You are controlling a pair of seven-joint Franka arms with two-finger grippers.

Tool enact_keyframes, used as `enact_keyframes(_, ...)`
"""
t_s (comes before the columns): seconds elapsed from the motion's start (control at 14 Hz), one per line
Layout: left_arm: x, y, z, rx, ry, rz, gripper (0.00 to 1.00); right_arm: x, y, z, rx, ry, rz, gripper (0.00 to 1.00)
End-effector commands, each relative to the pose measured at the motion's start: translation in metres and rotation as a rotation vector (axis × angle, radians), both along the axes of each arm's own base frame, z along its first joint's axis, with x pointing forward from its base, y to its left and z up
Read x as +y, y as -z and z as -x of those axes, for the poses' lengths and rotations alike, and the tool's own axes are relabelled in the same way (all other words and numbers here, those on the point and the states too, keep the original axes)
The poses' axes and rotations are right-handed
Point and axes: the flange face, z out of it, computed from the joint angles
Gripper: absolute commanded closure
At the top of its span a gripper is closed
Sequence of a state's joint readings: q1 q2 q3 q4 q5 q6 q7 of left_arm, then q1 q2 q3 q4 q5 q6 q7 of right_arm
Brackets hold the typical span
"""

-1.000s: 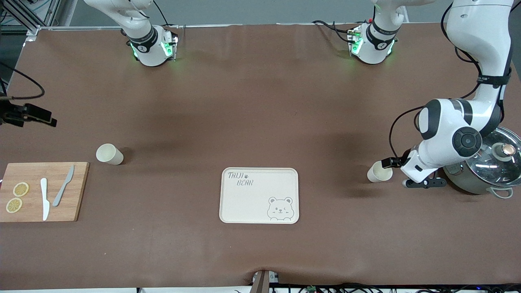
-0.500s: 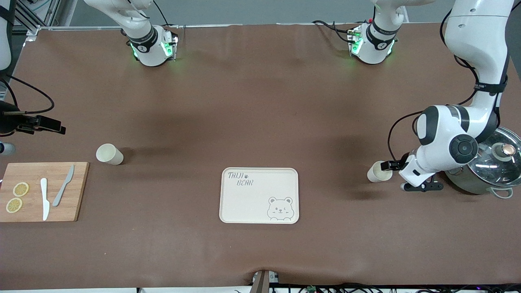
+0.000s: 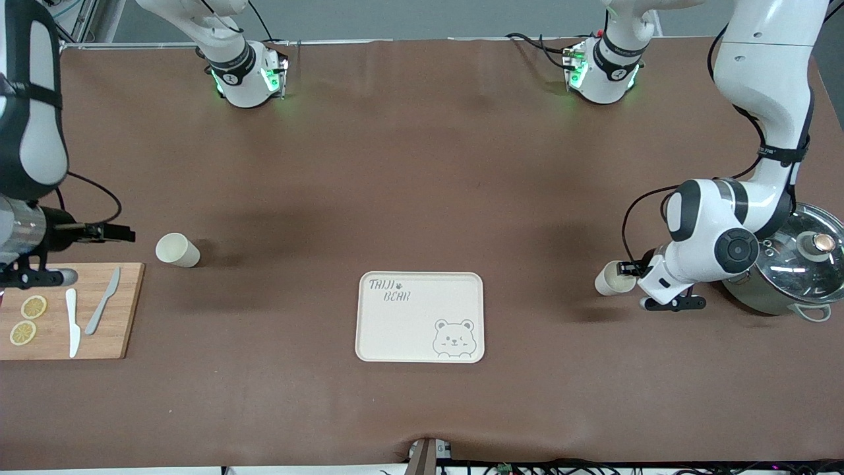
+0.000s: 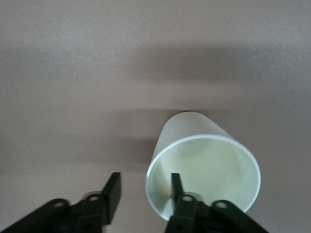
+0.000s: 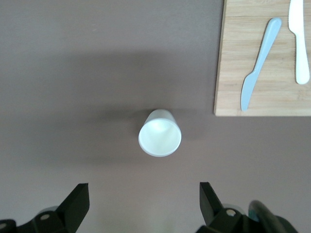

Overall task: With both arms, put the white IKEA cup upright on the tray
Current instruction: 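Close the left gripper on its cup while the right gripper grasps the other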

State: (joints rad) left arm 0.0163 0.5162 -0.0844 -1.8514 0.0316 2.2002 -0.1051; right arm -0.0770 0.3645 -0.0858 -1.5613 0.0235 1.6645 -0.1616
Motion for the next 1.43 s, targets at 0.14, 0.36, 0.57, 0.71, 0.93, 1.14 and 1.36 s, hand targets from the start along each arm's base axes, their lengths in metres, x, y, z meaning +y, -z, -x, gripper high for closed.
enact_keyframes(0.14,-0.008,0.0,-0.004,-0.001,-0.001,0.002,1.0,-0.042,0.076,-0.005,0.049,0.011,0.032,0.0)
enact_keyframes(0.36,-0.02,-0.013,-0.009,-0.024,0.016,0.006,1.0,-0.041,0.132,0.019,0.061,0.012,0.028,0.0)
enact_keyframes(0.57,-0.046,-0.023,-0.012,-0.036,0.058,0.007,1.0,-0.045,0.163,0.033,0.038,0.022,0.031,0.0)
enact_keyframes(0.71,-0.056,-0.034,-0.018,-0.06,0.059,0.011,1.0,-0.041,0.172,0.039,0.059,0.02,0.025,0.0)
enact_keyframes(0.93,-0.104,-0.042,-0.033,-0.095,0.021,0.04,1.0,-0.041,0.177,0.043,0.071,0.029,0.025,0.33)
enact_keyframes(1.14,-0.17,-0.045,-0.048,-0.124,-0.028,0.098,1.0,-0.039,0.18,0.044,0.075,0.033,0.02,0.35)
enact_keyframes(1.36,-0.206,-0.041,-0.047,-0.114,-0.109,0.12,1.0,-0.037,0.186,0.05,0.093,0.035,0.013,0.73)
